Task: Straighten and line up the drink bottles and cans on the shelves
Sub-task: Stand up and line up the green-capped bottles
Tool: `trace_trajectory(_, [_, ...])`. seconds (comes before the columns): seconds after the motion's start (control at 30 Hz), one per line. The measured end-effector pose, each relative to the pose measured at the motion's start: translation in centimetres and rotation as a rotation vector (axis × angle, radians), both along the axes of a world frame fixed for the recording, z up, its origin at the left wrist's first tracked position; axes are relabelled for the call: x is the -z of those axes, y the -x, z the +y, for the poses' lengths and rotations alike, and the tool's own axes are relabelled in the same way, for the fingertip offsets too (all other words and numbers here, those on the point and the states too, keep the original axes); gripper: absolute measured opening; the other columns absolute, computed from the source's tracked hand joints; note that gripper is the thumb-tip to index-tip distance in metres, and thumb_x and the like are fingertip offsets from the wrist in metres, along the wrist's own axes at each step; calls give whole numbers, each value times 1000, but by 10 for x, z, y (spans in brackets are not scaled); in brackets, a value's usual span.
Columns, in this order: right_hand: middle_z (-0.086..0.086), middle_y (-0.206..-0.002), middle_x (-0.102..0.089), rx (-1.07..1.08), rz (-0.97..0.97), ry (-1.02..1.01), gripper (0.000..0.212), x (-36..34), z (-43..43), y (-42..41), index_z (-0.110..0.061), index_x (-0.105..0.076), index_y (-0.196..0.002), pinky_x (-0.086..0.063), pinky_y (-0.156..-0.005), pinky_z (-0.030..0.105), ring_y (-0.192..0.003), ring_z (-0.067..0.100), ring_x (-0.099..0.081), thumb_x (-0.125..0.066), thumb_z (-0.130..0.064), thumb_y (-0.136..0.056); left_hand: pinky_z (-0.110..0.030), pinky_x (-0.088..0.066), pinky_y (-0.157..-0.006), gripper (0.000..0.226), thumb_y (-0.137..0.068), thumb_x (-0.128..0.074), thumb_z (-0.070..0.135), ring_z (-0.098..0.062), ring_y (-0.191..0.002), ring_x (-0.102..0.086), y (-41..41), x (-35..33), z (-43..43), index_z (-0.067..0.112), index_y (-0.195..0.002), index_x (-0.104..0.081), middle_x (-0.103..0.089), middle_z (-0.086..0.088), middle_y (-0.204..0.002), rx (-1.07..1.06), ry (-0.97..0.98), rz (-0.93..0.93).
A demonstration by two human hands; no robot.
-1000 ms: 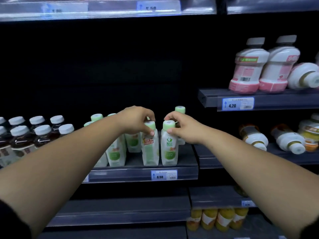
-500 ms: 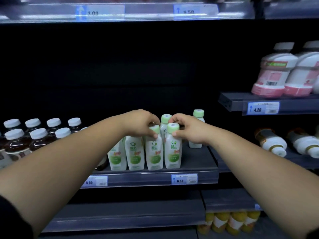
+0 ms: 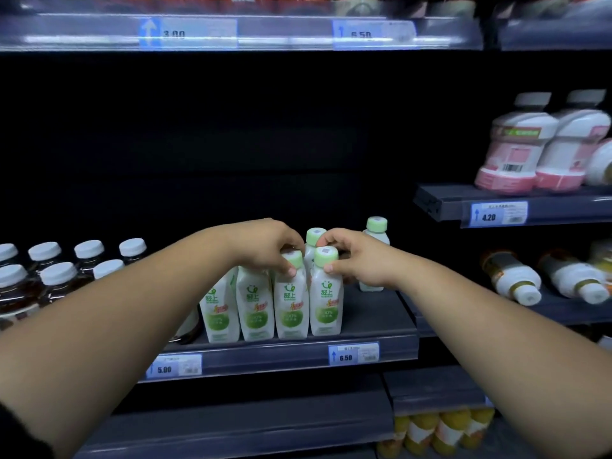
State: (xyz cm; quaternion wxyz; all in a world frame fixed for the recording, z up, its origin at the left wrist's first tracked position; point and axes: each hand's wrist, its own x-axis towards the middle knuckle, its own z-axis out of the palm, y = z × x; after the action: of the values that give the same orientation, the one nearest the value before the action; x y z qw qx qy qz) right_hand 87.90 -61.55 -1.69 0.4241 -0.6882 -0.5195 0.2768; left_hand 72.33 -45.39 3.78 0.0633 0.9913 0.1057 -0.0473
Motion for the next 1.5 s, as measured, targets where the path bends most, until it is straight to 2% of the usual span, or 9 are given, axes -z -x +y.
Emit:
trace_trajectory(0.2, [-4, -111, -69, 3, 3, -16, 32, -9, -5, -11, -21, -67, -117, -53, -75, 21, -99, 7, -66, -75, -13, -87, -27, -47, -76, 38, -77, -78, 45, -3, -89, -57, -4, -4, -1, 37, -111, -66, -62, 18, -98, 16, -34, 9])
trace_trajectory(0.4, [-4, -109, -62, 403, -232, -214, 32, 3, -11, -59, -26, -68, -113, -47, -89, 27, -100, 9, -59, -80, -22, -84, -27, -47, -94, 55, -77, -79, 47, -6, -111, -53, -17, 0, -5, 33, -127, -60, -54, 13, -122, 27, 82, -258])
trace_trajectory(0.53, [2, -127, -47, 553, -329, -166, 52, 9, -9, -90, -29, -55, -136, -42, -96, 30, -119, 19, -49, -74, -25, -88, -37, -39, -109, 66, -76, -74, 60, -11, -130, -41, -34, 9, -6, 40, -135, -53, -46, 13, -137, 43, 108, -246])
trace_trajectory(0.67, [2, -134, -56, 477, -200, -78, 44, 9, -1, -101, -25, -56, -137, -44, -91, 26, -118, 18, -56, -66, -22, -94, -30, -28, -112, 63, -76, -74, 58, -12, -142, -30, -44, 12, -12, 42, -134, -56, -34, 6, -153, 14, 248, -204])
trace_trajectory(0.83, [-5, -112, -67, 381, -130, -81, 26, 11, -4, -98, -31, -64, -118, -54, -83, 29, -103, 15, -65, -66, -21, -94, -39, -29, -115, 28, -76, -77, 54, -11, -143, -29, -48, 17, -18, 43, -102, -73, -33, 8, -155, 31, 279, -134])
trace_trajectory(1.0, [-3, -111, -67, 242, -86, -61, 27, 7, -2, -77, -32, -65, -114, -60, -80, 37, -100, 17, -67, -70, -19, -91, -42, -30, -115, 44, -68, -85, 47, -11, -141, -29, -46, 11, -17, 42, -108, -68, -29, 15, -155, 33, 198, -61])
trace_trajectory(1.27, [-4, -107, -67, 179, -125, -62, 28, 14, 4, -56, -39, -63, -109, -61, -83, 43, -98, 18, -68, -74, -24, -88, -47, -25, -117, 35, -66, -84, 50, -12, -144, -25, -42, 19, -16, 61, -91, -62, -30, 17, -155, 53, 238, -117])
trace_trajectory(1.4, [-6, -103, -67, 189, -179, -68, 26, 11, 1, -50, -38, -62, -109, -59, -79, 35, -95, 16, -67, -71, -24, -90, -46, -24, -117, 37, -68, -84, 50, -11, -145, -24, -41, 19, -17, 62, -93, -60, -29, 14, -158, 57, 231, -116])
trace_trajectory(1.5, [-7, -105, -66, 206, -169, -58, 28, 10, 1, -46, -35, -61, -115, -58, -79, 32, -96, 15, -66, -70, -22, -91, -44, -17, -121, 56, -71, -82, 49, -14, -149, -17, -37, 18, -14, 55, -121, -57, -21, 8, -162, 73, 194, -91])
